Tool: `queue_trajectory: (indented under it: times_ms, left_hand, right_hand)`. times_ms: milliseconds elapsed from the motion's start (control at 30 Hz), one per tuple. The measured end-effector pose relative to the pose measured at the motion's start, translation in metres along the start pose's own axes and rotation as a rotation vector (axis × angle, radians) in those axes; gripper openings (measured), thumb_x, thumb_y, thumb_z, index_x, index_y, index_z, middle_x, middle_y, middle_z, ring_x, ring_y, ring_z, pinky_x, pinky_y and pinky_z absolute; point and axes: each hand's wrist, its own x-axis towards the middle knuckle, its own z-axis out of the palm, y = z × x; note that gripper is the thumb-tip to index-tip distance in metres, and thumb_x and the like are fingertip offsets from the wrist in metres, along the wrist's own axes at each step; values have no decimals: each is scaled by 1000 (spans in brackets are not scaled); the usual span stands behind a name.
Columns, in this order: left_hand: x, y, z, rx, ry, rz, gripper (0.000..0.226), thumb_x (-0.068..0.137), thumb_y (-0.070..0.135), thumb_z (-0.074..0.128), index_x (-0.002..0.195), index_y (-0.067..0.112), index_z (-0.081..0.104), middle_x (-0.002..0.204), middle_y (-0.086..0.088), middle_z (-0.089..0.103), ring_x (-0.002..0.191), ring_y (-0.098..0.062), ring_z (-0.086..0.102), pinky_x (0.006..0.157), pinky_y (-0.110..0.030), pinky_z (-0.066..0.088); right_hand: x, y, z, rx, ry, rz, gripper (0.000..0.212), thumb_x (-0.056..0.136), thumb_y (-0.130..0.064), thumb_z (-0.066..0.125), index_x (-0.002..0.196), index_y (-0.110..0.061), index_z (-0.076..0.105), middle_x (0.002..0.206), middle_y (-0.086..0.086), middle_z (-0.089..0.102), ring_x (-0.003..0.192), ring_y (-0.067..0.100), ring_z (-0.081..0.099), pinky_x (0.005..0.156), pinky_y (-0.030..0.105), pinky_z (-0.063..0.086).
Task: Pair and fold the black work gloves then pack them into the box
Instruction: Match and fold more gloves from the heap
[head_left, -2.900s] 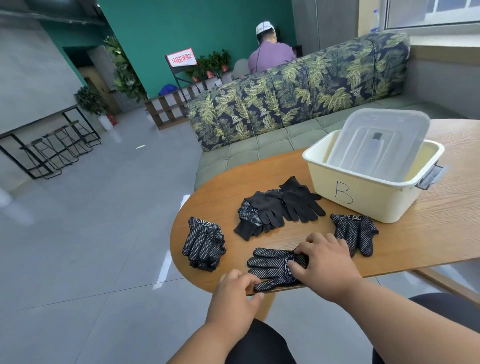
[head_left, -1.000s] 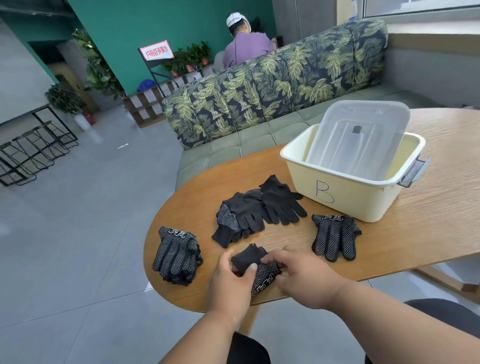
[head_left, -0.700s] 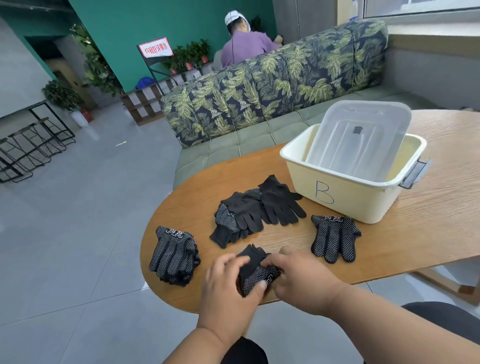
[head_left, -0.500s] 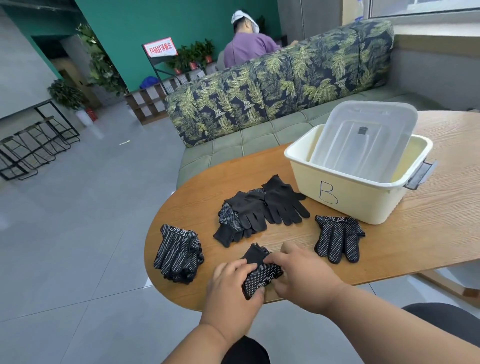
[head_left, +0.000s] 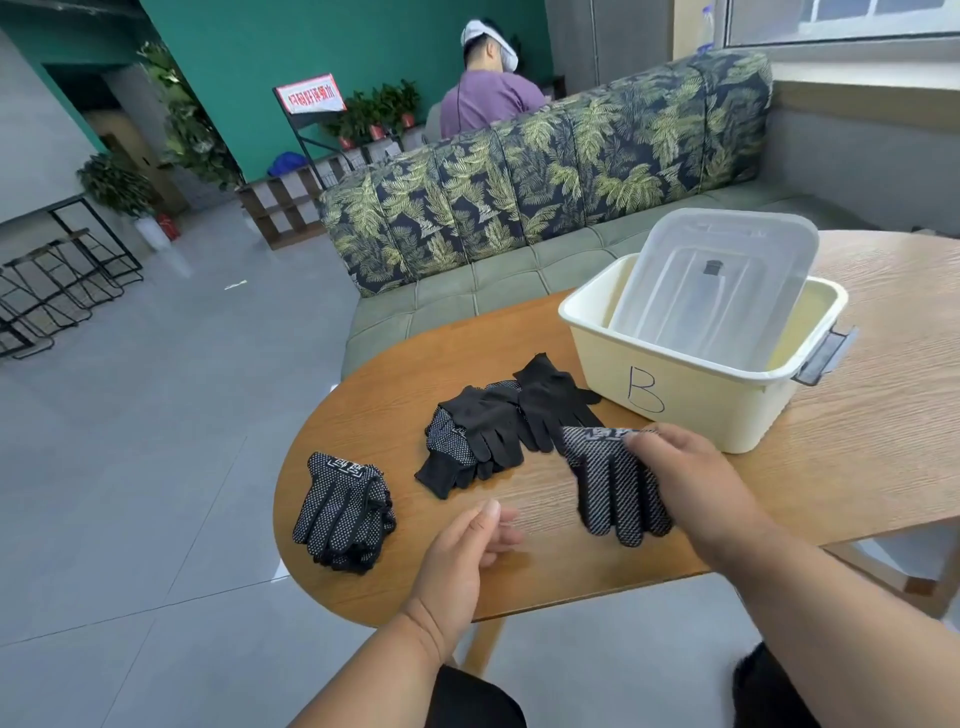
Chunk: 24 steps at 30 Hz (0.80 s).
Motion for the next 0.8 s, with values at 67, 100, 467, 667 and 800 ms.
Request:
queue_trajectory:
  times_ms: [67, 100, 467, 667, 800]
  left_hand:
    - [4, -8, -1, 2, 61, -13, 44, 101, 55, 48, 109, 22, 75, 98, -1, 79, 103, -17, 71, 91, -29, 53]
    - [6, -11, -2, 2, 88, -9, 37, 105, 47, 49, 107, 21, 76, 97, -2, 79, 103, -19, 71, 89, -29, 54]
    - [6, -18, 3, 159, 112, 22, 15, 100, 29, 62, 93, 33, 74, 92, 7, 76, 97, -14, 68, 93, -37, 56]
    - [14, 2, 1, 244, 62, 0, 11, 99, 31, 62, 97, 30, 73, 92, 8, 75, 93, -15, 68, 83, -32, 56]
    - [38, 12, 5, 444, 100, 95, 7, 95, 35, 66, 100, 38, 70, 111, 17, 64, 106, -2, 59, 88, -21, 45]
  right_hand:
    - [9, -2, -17, -36, 79, 45, 27, 99, -35, 61, 90, -13, 75, 91, 11, 76, 89, 28, 69, 74, 39, 49]
    - [14, -1, -24, -81, 119, 59, 28, 98, -35, 62, 89, -12, 75, 91, 11, 76, 89, 28, 68, 75, 39, 49]
    - [35, 27, -30, -700, 333, -12, 30, 100, -41, 58, 122, -20, 58, 95, 5, 69, 89, 34, 65, 72, 35, 44]
    - [34, 31, -25, -1069, 470, -237, 30, 88, -32, 66, 116, -21, 68, 104, 11, 57, 95, 37, 56, 76, 41, 49]
    - [33, 33, -17, -1055, 486, -487, 13, 81, -15, 75, 93, -16, 74, 85, 10, 58, 77, 38, 55, 66, 41, 50]
